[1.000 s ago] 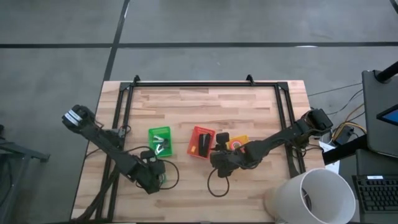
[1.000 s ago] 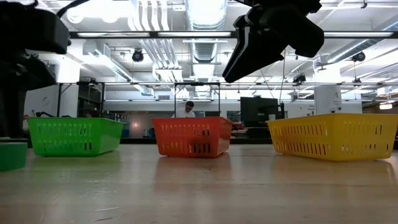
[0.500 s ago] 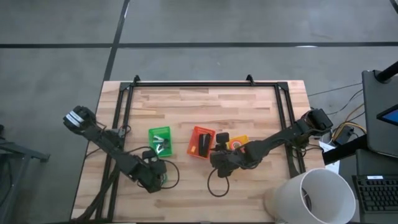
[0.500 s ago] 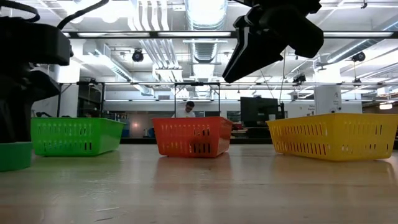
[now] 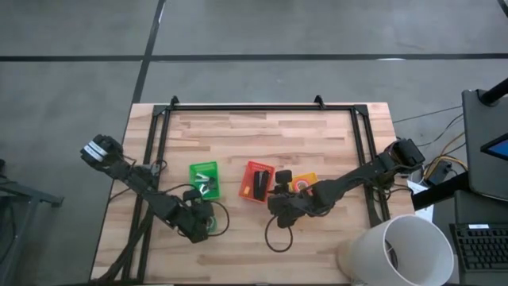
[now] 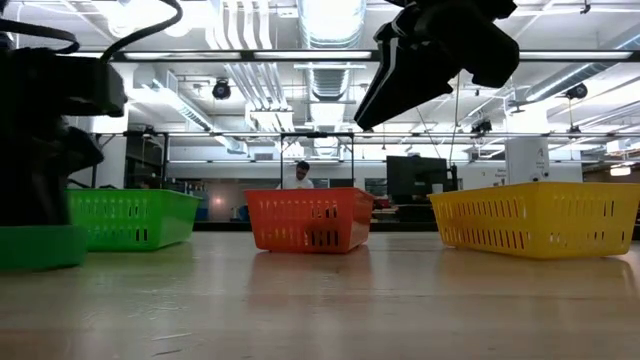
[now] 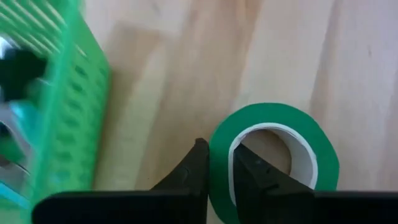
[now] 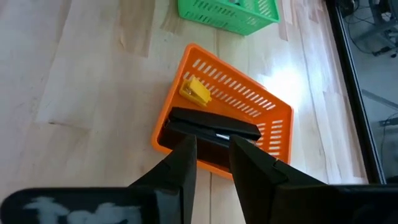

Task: Pick and place Stapler, Stapler remover, tape
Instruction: Put the green tape into the yellow bin

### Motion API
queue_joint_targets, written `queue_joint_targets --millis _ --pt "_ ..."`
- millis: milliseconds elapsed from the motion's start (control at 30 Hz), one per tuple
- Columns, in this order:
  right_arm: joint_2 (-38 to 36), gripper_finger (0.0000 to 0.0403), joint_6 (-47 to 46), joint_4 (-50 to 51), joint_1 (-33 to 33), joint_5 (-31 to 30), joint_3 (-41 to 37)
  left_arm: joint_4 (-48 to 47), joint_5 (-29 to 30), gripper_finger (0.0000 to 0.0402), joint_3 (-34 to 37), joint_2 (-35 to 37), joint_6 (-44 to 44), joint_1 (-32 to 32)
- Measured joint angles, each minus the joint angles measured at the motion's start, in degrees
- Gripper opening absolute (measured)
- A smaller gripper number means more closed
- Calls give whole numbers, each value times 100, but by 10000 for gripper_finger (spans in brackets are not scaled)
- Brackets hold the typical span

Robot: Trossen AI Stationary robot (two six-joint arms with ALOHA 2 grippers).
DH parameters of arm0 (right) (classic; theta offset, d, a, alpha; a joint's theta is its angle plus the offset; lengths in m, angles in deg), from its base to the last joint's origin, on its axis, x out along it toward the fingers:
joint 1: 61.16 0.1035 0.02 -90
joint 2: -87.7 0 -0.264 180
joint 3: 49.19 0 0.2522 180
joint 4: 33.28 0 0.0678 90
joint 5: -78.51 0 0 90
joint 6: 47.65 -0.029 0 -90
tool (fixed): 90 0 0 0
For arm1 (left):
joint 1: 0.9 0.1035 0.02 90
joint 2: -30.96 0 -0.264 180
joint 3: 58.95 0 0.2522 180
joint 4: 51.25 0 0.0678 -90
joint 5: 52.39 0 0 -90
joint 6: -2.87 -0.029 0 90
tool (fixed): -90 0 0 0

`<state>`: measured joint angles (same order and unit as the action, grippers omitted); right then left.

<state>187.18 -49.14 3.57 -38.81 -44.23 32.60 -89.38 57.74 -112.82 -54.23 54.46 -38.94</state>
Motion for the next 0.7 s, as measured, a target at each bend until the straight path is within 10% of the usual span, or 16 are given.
queue_joint_targets --millis 700 --pt "-63 69 708 -1841 -28 2567 -110 284 4951 59 -1510 21 -1305 -221"
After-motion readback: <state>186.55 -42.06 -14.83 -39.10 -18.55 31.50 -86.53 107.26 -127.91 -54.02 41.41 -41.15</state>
